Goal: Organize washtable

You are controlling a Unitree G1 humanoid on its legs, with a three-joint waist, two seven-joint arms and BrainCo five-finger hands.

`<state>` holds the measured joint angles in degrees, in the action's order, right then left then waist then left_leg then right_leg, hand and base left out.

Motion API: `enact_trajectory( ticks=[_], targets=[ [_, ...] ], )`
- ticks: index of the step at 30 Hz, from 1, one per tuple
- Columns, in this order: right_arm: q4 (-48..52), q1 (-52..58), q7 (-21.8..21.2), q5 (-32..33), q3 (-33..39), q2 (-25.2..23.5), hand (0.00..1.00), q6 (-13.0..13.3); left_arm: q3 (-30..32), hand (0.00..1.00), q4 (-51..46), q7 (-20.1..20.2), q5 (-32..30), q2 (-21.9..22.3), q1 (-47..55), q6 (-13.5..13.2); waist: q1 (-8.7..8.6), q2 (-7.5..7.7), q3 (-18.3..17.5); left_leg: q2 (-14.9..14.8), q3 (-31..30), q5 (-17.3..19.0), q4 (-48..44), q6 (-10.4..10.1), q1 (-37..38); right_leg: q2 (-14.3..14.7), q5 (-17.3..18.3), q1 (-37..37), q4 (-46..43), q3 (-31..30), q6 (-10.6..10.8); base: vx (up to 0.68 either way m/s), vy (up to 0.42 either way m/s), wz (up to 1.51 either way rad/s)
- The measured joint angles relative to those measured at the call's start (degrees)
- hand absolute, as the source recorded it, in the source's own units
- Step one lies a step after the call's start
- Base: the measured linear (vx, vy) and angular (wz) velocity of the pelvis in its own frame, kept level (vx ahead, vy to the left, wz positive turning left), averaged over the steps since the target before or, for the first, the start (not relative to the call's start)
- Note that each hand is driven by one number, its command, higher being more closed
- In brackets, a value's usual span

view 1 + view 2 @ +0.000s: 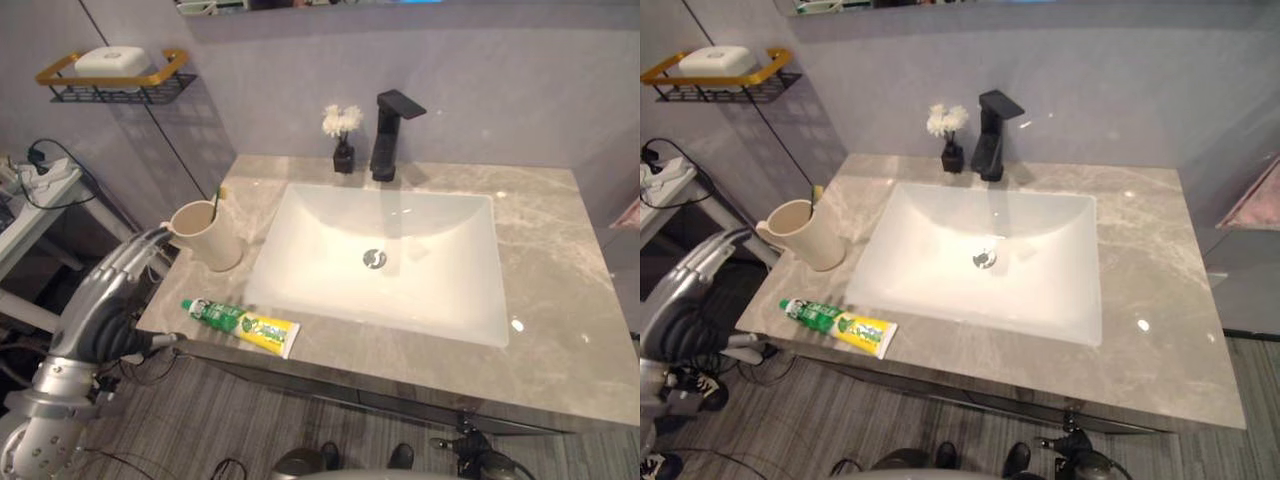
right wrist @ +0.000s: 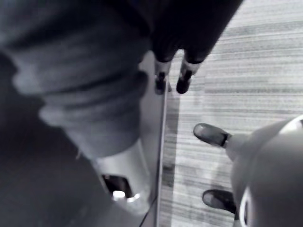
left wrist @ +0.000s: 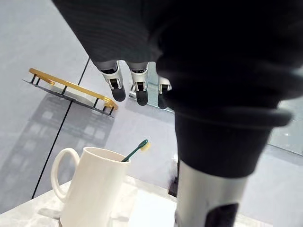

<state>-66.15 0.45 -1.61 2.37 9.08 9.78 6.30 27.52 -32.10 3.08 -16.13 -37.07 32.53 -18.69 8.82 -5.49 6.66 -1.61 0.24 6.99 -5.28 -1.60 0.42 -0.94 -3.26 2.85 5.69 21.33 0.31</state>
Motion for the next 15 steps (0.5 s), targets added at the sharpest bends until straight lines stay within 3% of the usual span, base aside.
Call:
enact_trajectory(
  ticks=[5, 15],
  targets=[
    [0.00, 0.15, -1.06, -0.54, -0.01, -0.14, 0.00, 0.02, -0.94, 0.00, 1.41, 1.82, 0.21, -5.70, -1.21, -0.79, -0.08, 0.62, -0.57, -0.10, 0.19, 0.00, 0.06, -0.01, -0.01, 0.13, -0.07, -0.13, 0.00, -0.29, -0.10, 0.00, 0.000, 0.00],
    [0.05, 1.17, -2.20, -0.80, -0.94, -0.85, 0.00, 0.24, -7.24, 0.00, 8.40, 3.09, -1.15, -11.79, -8.01, -2.16, -0.34, 2.29, -2.82, -0.16, 1.52, 0.00, 0.23, -0.01, 0.19, 0.18, -0.26, -0.63, 0.00, -1.79, -0.08, 0.02, 0.016, -0.08]
  ],
)
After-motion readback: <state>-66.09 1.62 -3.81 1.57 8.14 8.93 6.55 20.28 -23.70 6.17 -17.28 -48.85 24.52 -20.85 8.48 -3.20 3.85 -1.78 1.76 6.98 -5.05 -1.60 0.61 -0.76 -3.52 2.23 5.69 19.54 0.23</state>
